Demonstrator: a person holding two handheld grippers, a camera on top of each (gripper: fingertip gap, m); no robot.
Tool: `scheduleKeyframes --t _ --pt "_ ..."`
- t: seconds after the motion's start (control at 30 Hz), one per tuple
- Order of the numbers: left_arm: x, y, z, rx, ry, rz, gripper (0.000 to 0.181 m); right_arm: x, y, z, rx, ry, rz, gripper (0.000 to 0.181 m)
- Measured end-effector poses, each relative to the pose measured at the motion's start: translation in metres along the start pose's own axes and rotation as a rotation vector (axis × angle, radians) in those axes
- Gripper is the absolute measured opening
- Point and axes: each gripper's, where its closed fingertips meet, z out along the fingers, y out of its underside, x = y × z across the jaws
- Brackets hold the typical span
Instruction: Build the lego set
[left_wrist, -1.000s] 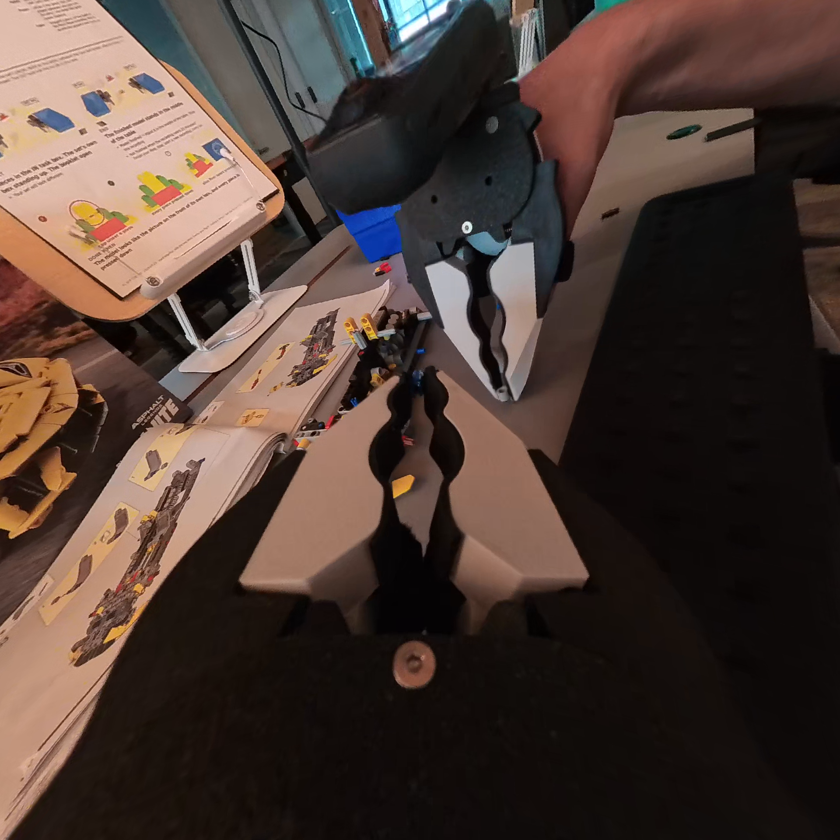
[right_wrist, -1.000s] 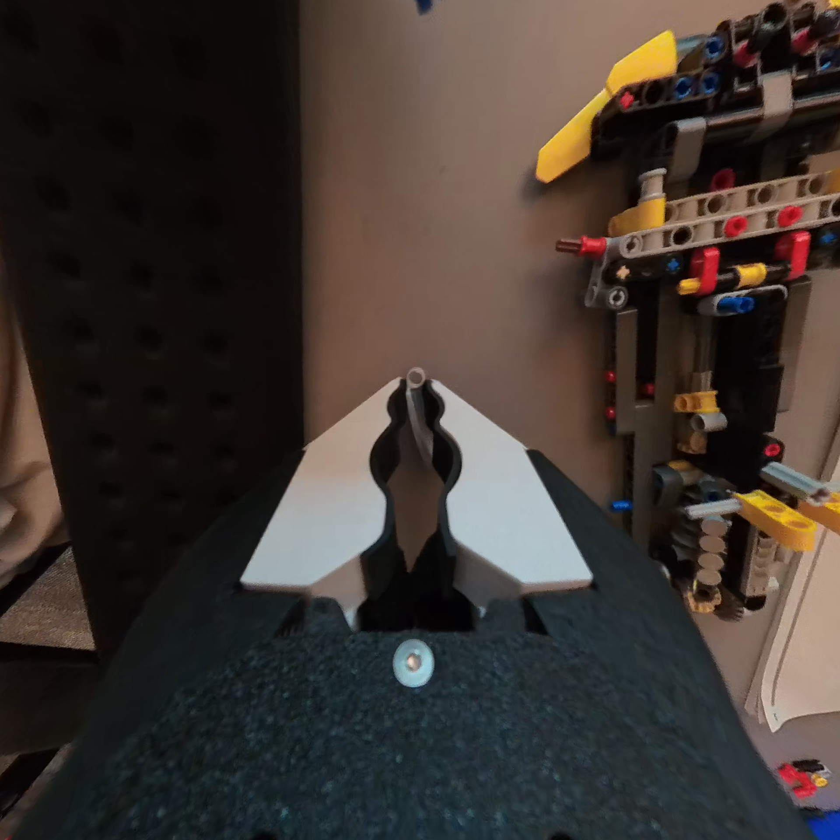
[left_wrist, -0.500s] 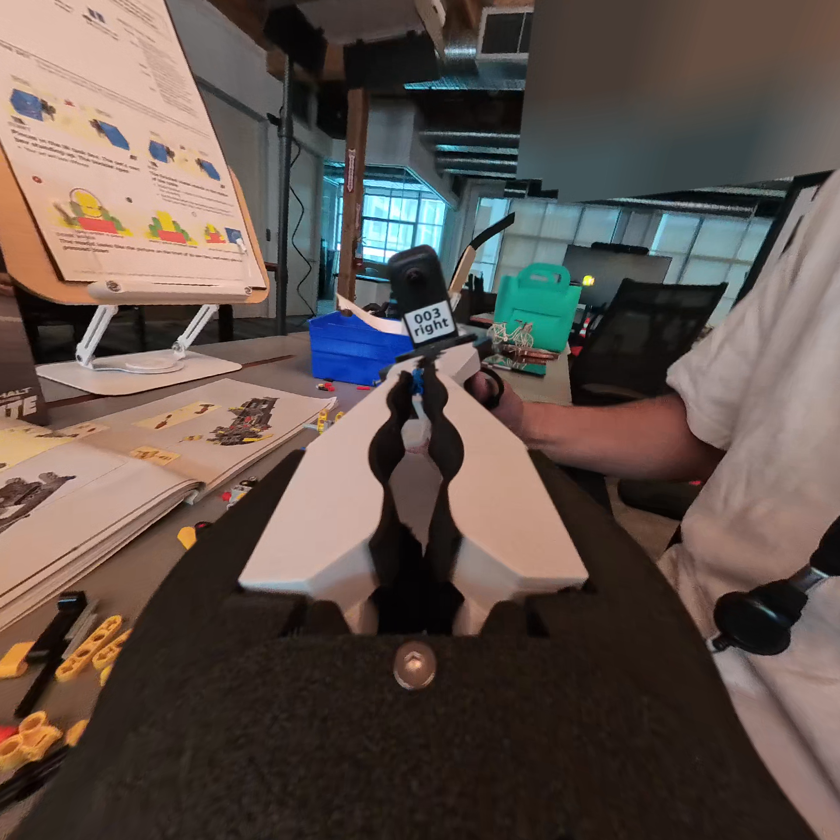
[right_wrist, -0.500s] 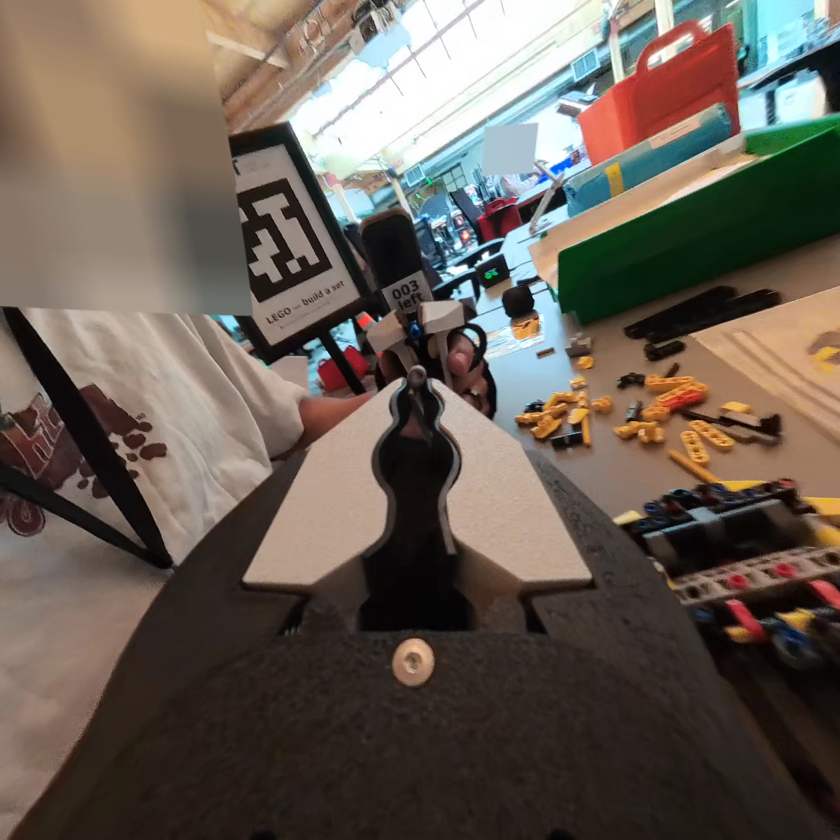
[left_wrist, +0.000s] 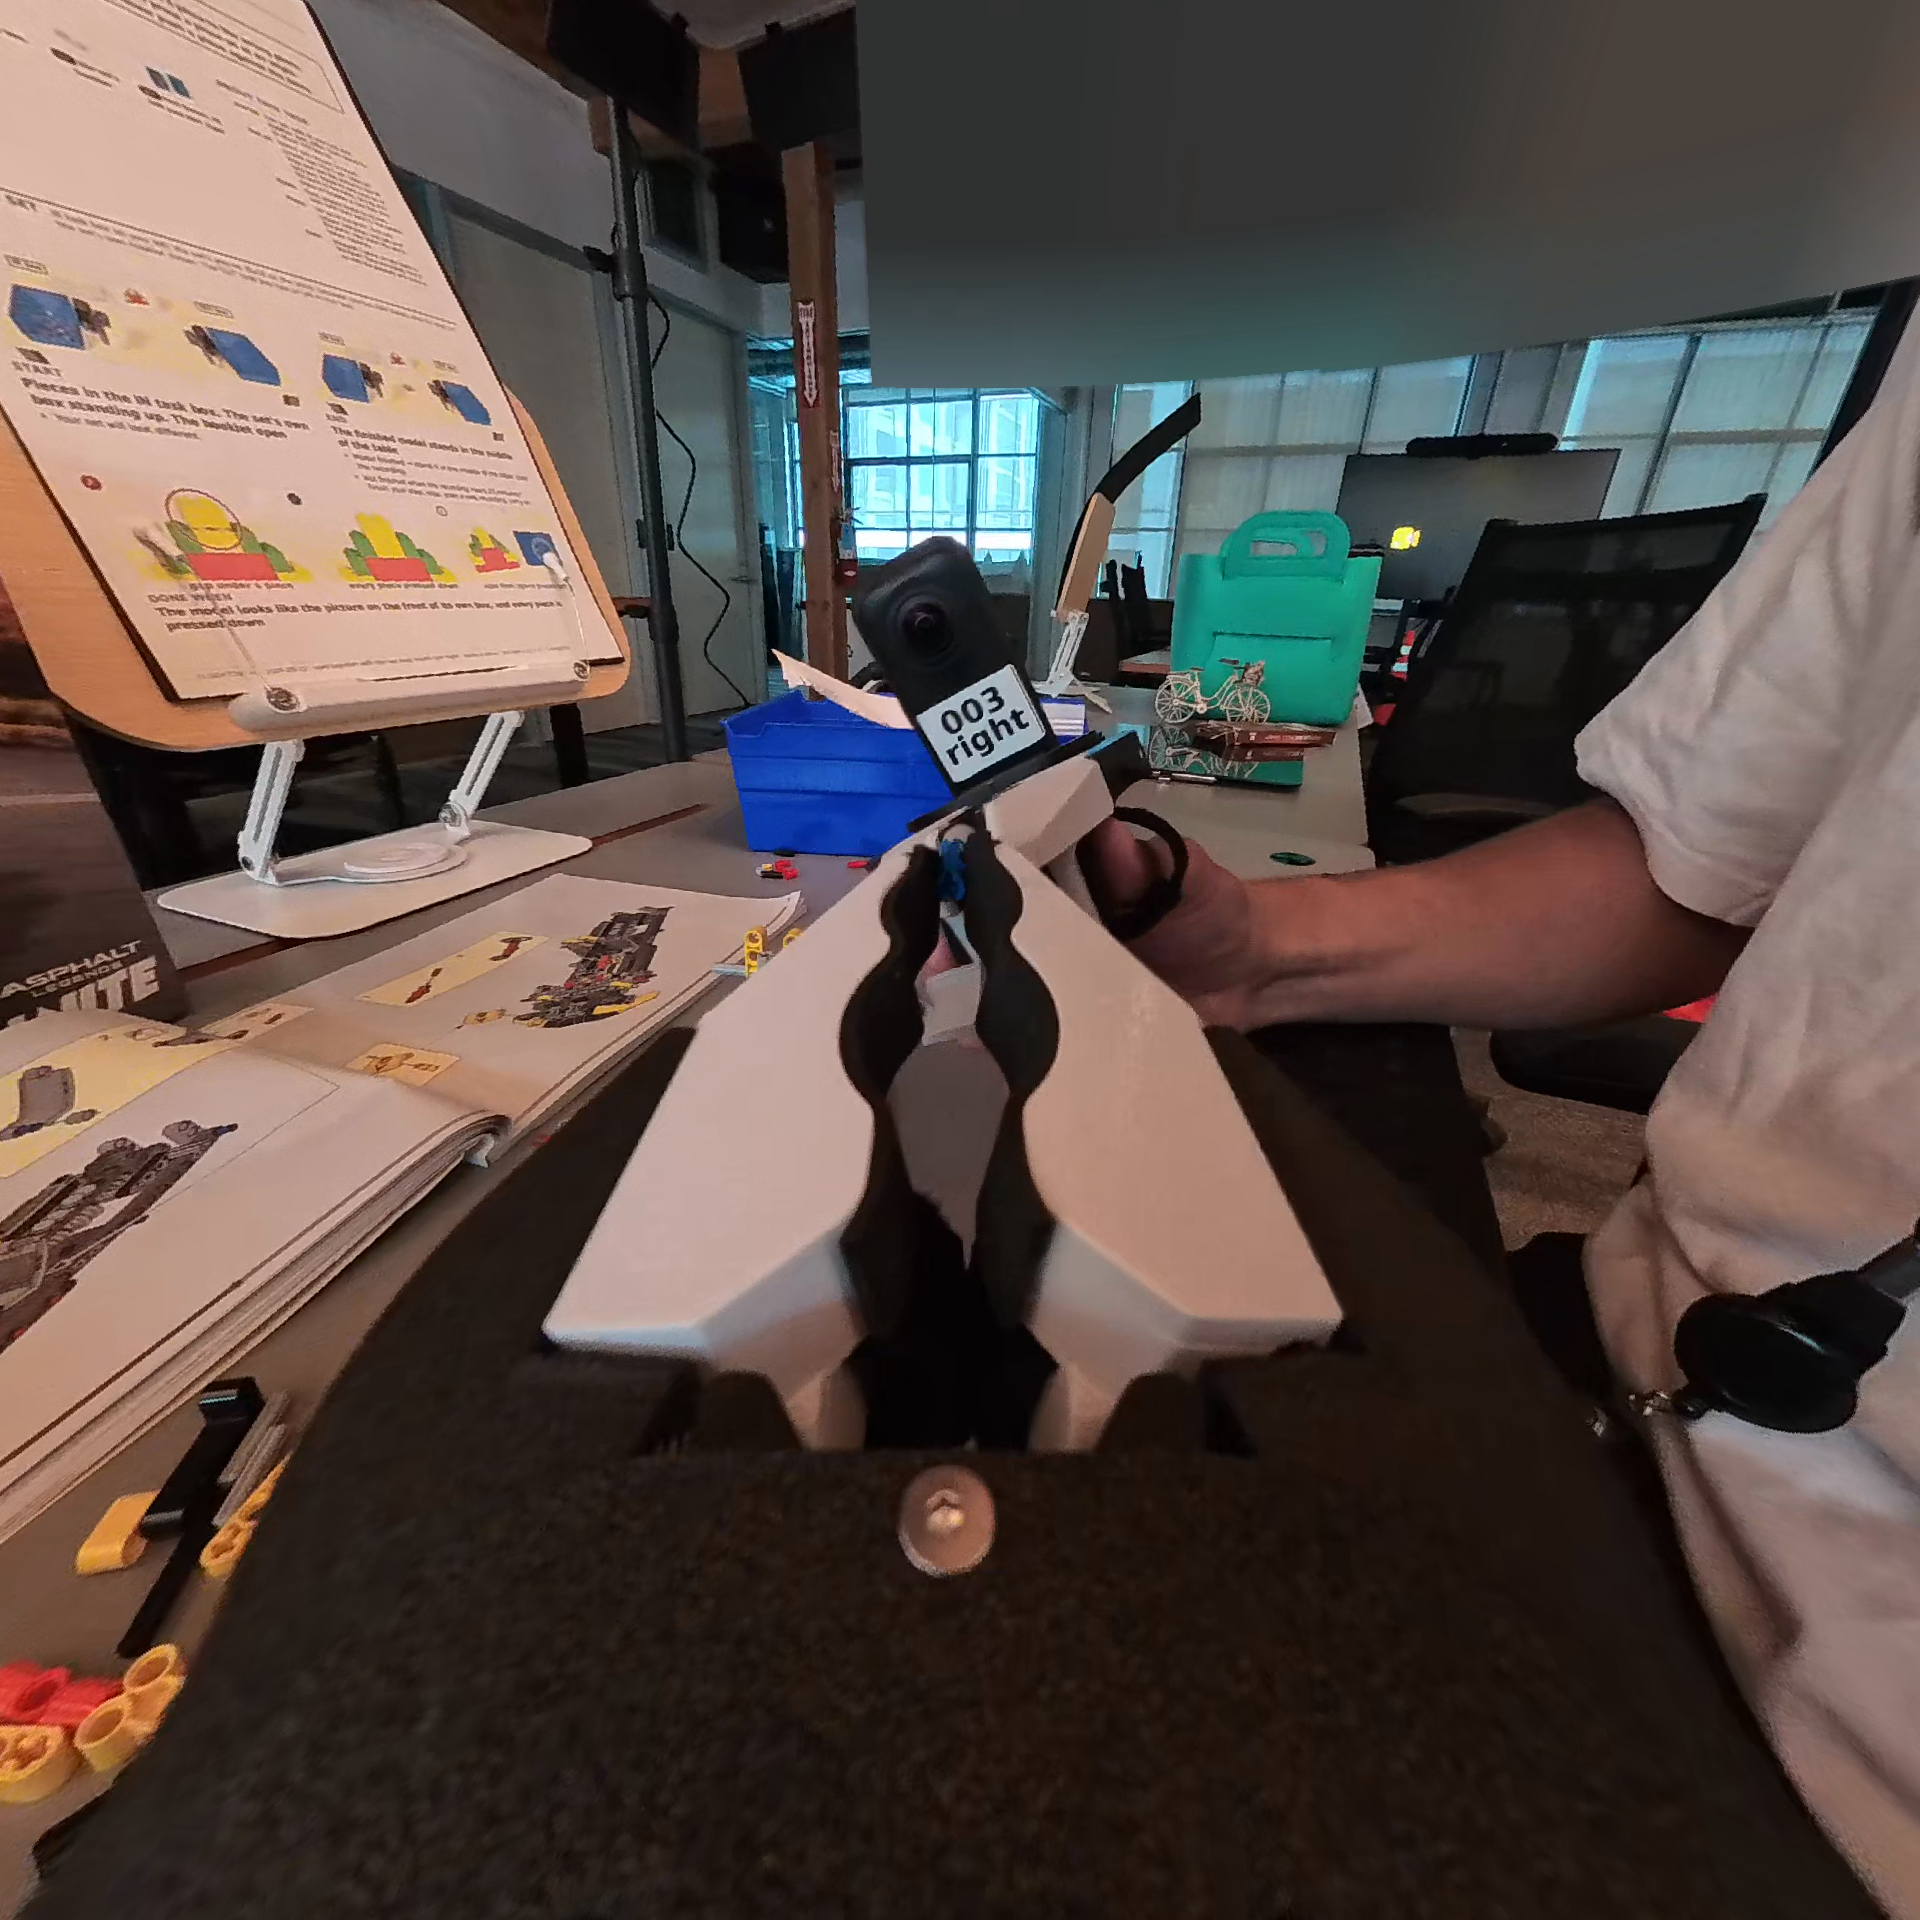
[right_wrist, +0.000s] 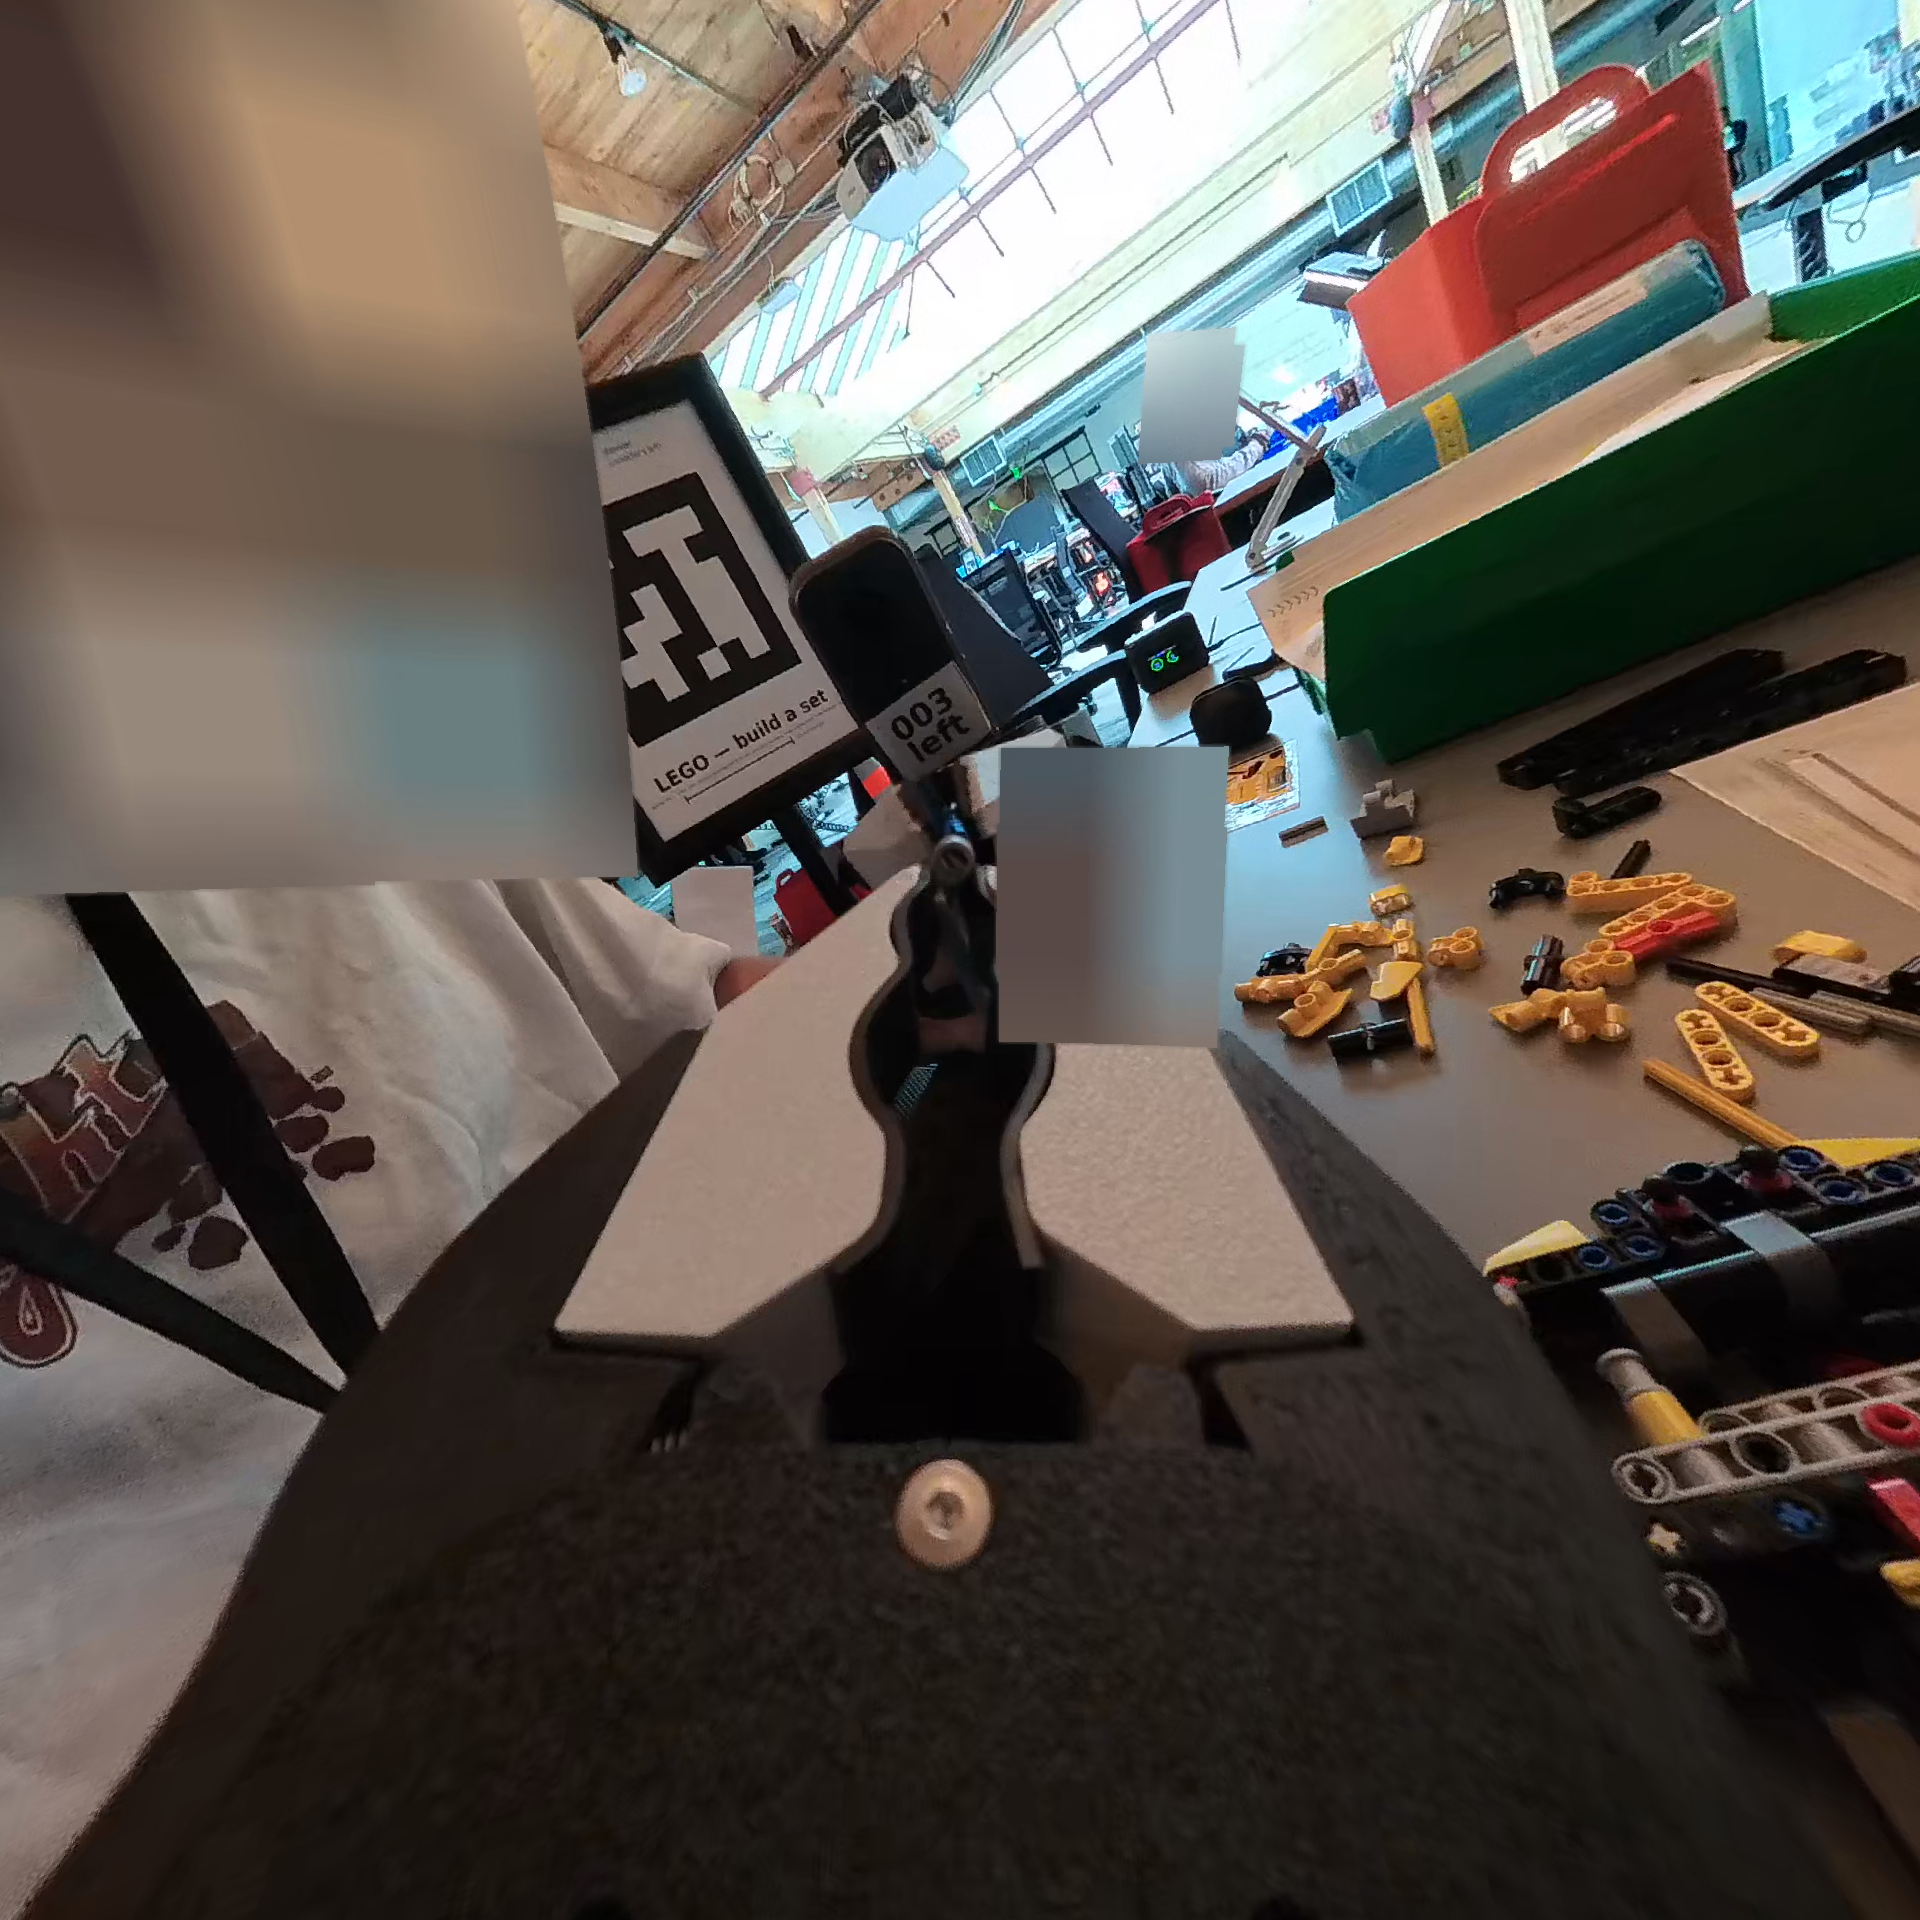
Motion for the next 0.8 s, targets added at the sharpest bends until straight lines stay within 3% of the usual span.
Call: scheduleKeyframes --t 0.53,0.67,0.8 --pt "0.005 0.011 0.004 -0.069 0.003 0.064 0.004 0.0 0.009 -0.006 -0.053 -0.023 -0.036 0.005" --pt "0.009 0.021 0.006 -0.129 0.029 0.077 0.004 0.003 0.018 -0.013 -0.179 0.035 -0.236 0.005" --pt "0.013 0.028 0.009 -0.172 0.052 0.089 0.004 0.003 0.025 -0.018 -0.218 0.052 -0.31 0.004"
